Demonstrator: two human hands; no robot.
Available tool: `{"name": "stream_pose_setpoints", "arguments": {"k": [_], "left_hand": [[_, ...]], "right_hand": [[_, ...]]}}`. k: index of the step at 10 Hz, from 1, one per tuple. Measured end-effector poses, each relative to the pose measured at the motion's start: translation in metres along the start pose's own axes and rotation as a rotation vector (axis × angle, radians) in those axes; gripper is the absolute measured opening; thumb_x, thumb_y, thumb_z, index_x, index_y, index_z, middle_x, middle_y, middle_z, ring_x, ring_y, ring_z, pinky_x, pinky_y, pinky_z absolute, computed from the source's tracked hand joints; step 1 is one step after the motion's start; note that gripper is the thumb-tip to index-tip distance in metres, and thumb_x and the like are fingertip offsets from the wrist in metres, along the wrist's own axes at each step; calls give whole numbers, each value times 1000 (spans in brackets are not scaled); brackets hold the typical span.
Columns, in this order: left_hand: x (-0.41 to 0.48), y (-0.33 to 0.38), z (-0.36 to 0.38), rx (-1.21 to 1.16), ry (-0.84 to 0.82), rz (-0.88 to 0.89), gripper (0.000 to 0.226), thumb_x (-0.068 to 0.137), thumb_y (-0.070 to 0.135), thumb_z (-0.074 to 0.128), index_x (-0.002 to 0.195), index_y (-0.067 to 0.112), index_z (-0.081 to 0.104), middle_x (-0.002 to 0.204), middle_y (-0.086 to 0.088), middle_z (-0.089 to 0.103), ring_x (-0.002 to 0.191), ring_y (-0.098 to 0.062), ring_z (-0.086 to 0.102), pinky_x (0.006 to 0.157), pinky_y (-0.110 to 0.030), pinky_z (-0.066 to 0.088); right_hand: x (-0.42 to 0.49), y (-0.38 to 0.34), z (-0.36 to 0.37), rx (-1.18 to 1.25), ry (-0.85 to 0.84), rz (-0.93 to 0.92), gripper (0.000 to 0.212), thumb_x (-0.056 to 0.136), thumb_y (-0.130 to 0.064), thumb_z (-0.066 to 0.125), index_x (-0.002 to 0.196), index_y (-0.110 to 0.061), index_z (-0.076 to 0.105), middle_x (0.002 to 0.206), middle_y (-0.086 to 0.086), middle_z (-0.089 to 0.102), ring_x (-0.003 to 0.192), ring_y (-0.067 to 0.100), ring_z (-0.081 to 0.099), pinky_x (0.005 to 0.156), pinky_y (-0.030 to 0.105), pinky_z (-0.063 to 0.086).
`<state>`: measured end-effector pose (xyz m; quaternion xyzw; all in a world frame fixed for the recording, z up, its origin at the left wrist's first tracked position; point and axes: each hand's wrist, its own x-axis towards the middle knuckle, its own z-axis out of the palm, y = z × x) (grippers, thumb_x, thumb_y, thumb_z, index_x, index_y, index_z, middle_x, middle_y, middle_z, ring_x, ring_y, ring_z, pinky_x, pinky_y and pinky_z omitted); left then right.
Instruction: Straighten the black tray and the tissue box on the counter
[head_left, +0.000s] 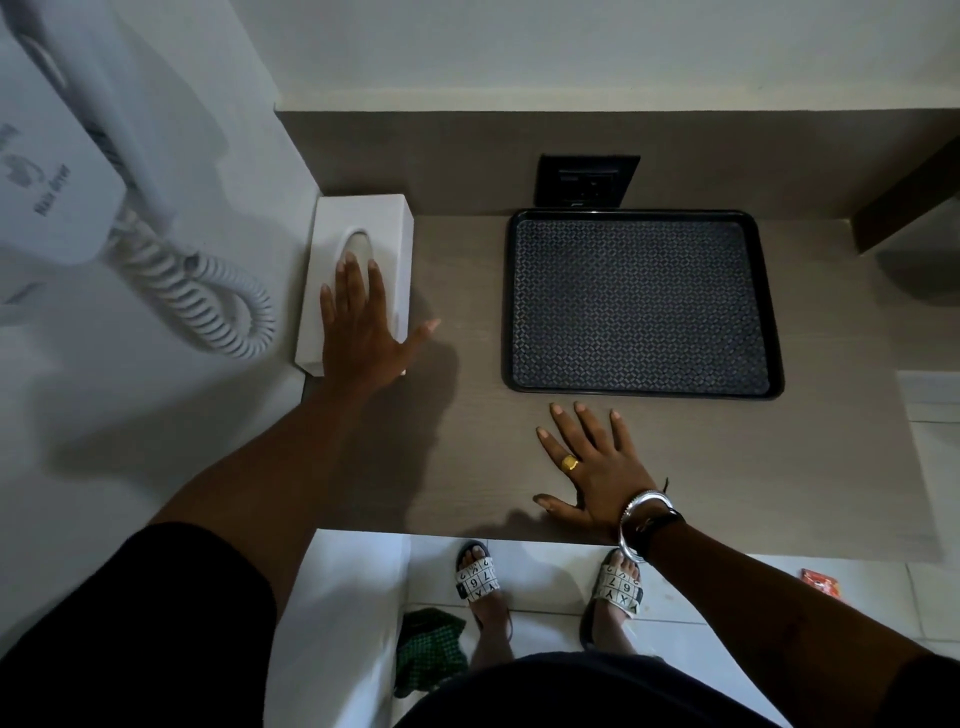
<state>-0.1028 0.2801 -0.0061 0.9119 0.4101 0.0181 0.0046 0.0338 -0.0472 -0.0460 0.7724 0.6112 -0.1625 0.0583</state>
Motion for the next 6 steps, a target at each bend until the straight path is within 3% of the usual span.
{"name": "stream_pose_setpoints", "arguments": {"k": [4,5,6], "left_hand": [[12,-10,-1,13,-14,7,104,78,85,22,152,14,6,160,-19,12,148,-35,11,118,-54,8],[11,-9,-12,7,-57,-13,107,78,84,23,152,8,7,160,-21,10,148,-35,9,118,-55,7],[5,5,-24,-45,6,53,105,81,78,29,151,3,13,159,-23,13,148,-35,13,118,-56,10]], "right_hand": [[-1,-1,3,1,-2,0,87,85,-79,31,153,-26,27,164,9,22,148,37,22,115,65,14],[-1,0,-3,44,22,7,85,85,-77,34,153,-26,27,164,8,20,149,36,20,116,65,14],[-7,-3,-2,67,40,-4,84,87,-75,34,154,-25,28,165,8,17,150,36,18,118,64,12]]}}
